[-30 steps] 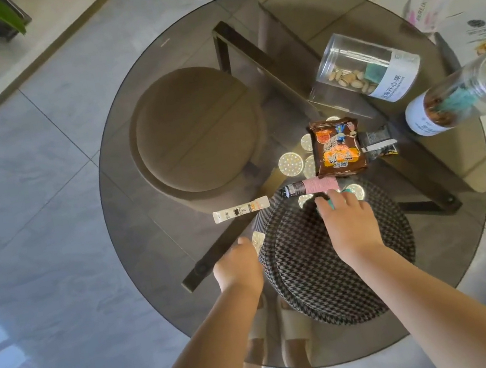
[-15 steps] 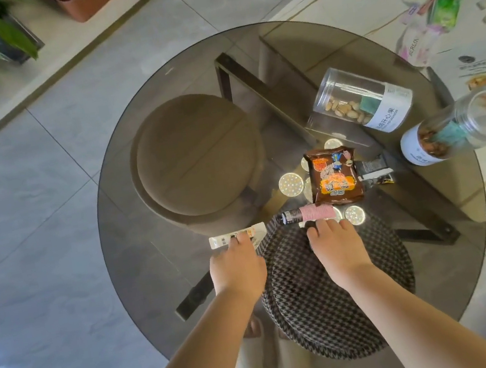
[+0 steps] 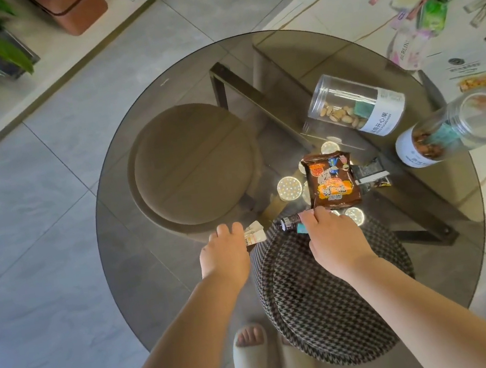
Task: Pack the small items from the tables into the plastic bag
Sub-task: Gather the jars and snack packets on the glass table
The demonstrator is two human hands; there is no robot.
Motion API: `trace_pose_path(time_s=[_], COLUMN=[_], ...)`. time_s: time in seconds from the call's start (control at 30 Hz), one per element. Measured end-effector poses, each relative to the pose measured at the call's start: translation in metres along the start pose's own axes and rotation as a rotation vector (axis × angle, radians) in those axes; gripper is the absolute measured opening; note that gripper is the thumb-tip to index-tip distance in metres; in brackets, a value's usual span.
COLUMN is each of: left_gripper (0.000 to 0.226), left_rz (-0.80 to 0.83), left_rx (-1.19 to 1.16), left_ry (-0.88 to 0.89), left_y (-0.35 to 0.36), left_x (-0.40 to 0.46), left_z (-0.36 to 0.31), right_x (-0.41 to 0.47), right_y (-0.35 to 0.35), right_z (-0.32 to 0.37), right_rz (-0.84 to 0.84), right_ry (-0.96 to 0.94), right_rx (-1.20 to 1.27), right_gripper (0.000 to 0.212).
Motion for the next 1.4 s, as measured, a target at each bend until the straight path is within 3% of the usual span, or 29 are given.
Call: trace_pose_path(time_s=[0.07,0.23,0.33,0.47,0.53,0.6,0.77,0.9,1.03,1.17,1.4], left_gripper=[0.038,0.043,0.039,0.038,0.034,0.027,0.025,0.024,0.026,0.027,0.015], left_rz=[0.001,0.016,0.012,-0.035,-0.052,-0.056,-0.044,0.004,0.057,0.076,0.193], left_rx=[0.049,0.109,0.12,0.221,0.245,0.2,0.05,-0.015,-0.172,-0.165,-0.135], left_ry=[0.0,0.002,-0.022,0.011,0.034,0.033,0.055,0.139,0.181,0.229,0.328], left_y=[0.001,0.01,0.015,0.021,0.023,0.022,0.014,0.006,-0.009,-0.023,-0.027], left_x=[0.006,0.015,0.016,0.018,0.018,0.017,-0.002,-0.031,-0.07,-0.119,-0.202], left_z=[-0.001,-0.003,-0.003,-0.006,-0.008,-0.011,-0.022,-0.045,-0.071,-0.101,-0.174], right_x=[0.005,0.019,0.023,0.023,0.021,0.016,-0.007,-0.037,-0.083,-0.141,-0.257], right_y=[0.0,0.014,0.024,0.032,0.036,0.038,0.042,0.045,0.041,0.034,0.035], right_z=[-0.002,0.002,0.008,0.013,0.014,0.013,-0.002,-0.012,-0.018,-0.025,-0.058], right_rz=[0.033,0.128,0.161,0.149,0.147,0.129,0.172,0.211,0.17,0.105,0.052], right_ry=[0.031,0.075,0.071,0.081,0.105,0.162,0.297,0.293,0.277,0.299,0.356], right_rx=[0.004,-0.033,-0.076,-0.086,-0.047,0.076,0.476,0.92,1.312,1.607,1.822], right_gripper=[0.039,0.077,0.087,0.08,0.062,0.044,0.039,0.025,0.016,0.013,0.012])
Point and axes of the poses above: each hand's wrist, its own x-axis towards the middle knuckle, its own y-axis out of the palm, z = x × y, the point moved 6 cm from there along x, towards the middle knuckle, and after that the axes turned 15 degrees about z, right-handed, at the moved point
